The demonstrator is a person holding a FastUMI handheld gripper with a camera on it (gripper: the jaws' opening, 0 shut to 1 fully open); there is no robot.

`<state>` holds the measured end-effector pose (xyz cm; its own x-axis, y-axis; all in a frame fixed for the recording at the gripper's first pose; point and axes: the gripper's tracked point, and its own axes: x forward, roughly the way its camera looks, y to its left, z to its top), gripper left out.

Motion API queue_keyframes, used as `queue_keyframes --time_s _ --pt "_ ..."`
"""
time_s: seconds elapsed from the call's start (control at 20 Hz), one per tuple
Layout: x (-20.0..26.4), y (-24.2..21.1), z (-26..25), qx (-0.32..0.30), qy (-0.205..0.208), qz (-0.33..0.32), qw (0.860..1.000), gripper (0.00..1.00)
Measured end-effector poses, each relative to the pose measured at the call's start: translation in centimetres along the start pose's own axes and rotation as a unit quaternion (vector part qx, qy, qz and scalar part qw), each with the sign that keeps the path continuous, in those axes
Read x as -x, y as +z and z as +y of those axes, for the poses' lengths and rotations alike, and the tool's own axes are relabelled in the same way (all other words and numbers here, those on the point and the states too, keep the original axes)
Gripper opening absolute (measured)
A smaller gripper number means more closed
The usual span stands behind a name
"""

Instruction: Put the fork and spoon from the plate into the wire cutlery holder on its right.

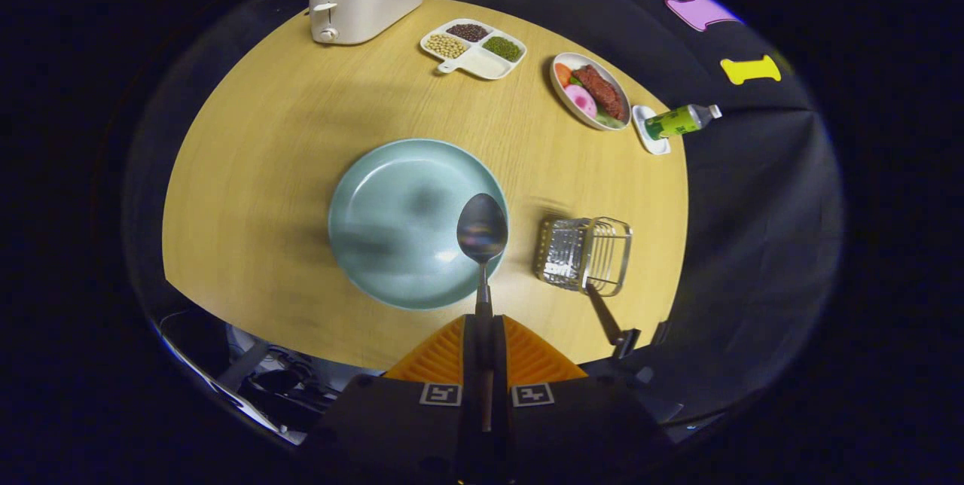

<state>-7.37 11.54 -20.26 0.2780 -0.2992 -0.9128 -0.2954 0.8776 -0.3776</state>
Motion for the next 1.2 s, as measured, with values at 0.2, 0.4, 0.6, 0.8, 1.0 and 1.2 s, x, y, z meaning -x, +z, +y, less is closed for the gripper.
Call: queue_keyframes --time_s 0.2,0.4,0.6,0.8,1.0,1.2 --pt "2.3 -1.2 -6.7 0.0 -0.064 0.029 0.998 0.09" --pt "0.7 -2.9 -9.1 -0.004 -0.053 0.097 0.994 0.09" --pt "-1.9 -2.9 -11.4 -0.023 -0.019 0.136 0.99 0.09" --pt "-4.6 -2.2 -11.8 -0.036 0.031 0.165 0.985 0.09" --pt "-6.3 -3.2 -11.7 -0.032 0.065 0.194 0.978 0.09" --pt "-7.8 -3.1 -12.6 -0.017 0.061 0.202 0.977 0.14"
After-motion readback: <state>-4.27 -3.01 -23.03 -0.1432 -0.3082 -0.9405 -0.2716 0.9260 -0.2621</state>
